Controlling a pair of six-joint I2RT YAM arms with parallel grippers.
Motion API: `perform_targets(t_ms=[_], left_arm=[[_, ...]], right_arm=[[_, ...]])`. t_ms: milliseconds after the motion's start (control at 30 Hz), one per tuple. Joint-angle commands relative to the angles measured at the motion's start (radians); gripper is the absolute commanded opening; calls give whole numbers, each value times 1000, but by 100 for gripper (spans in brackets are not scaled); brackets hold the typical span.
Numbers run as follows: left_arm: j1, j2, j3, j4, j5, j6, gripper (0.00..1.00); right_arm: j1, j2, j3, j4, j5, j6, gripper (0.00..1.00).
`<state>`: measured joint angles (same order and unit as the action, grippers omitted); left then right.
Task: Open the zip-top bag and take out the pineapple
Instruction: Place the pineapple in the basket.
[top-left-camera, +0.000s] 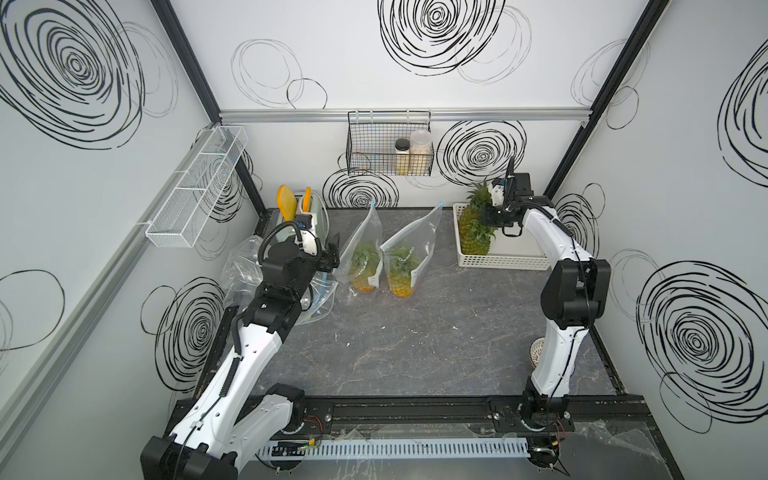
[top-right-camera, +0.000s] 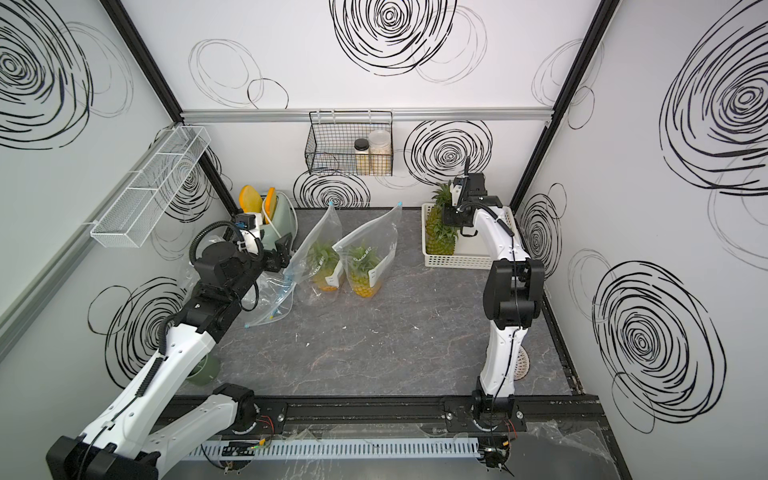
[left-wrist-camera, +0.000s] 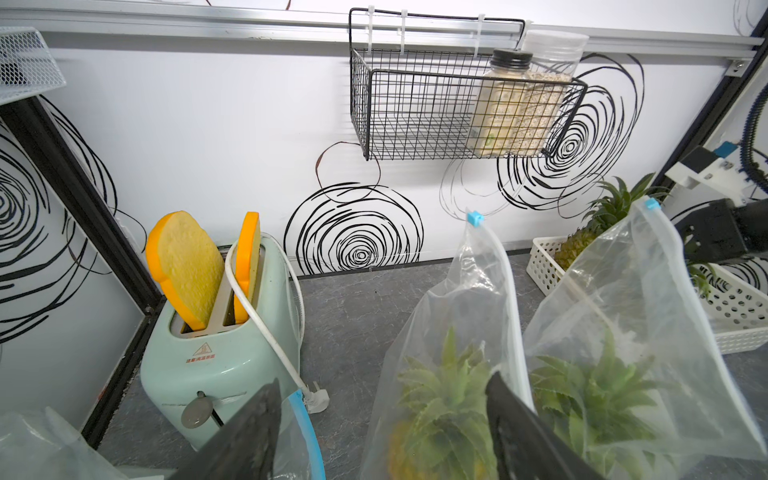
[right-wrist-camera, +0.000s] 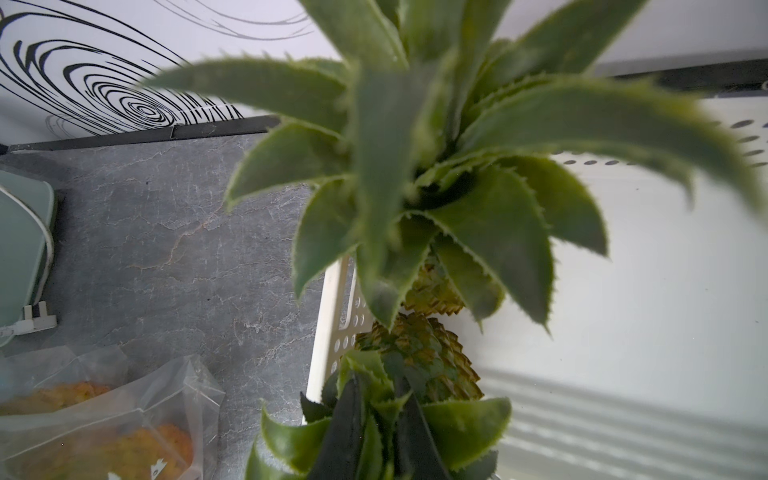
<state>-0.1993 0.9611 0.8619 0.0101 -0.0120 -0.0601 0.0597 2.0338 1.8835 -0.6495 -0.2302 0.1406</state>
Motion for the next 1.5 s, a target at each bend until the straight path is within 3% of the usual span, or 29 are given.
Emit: perform_targets(t_ms=[0, 433, 867, 1067, 1267, 1467], left_arm=[[11, 4, 0, 56, 17, -7, 81], [15, 22, 5, 52, 50, -15, 81], [13, 44, 7, 53, 62, -7, 81], [7, 14, 14, 85, 60, 1, 81], [-126, 66, 197, -43, 39, 73, 84], [-310, 297, 594, -370, 89, 159, 86]], right_arm=[[6, 41, -36, -28, -8, 7, 15], [6, -5, -49, 1, -21, 8, 40], [3, -134, -79, 85, -38, 35, 50], [4, -288, -193, 249, -72, 35, 55], [6, -519, -387, 363, -95, 27, 61], [19, -726, -589, 376, -123, 24, 64]])
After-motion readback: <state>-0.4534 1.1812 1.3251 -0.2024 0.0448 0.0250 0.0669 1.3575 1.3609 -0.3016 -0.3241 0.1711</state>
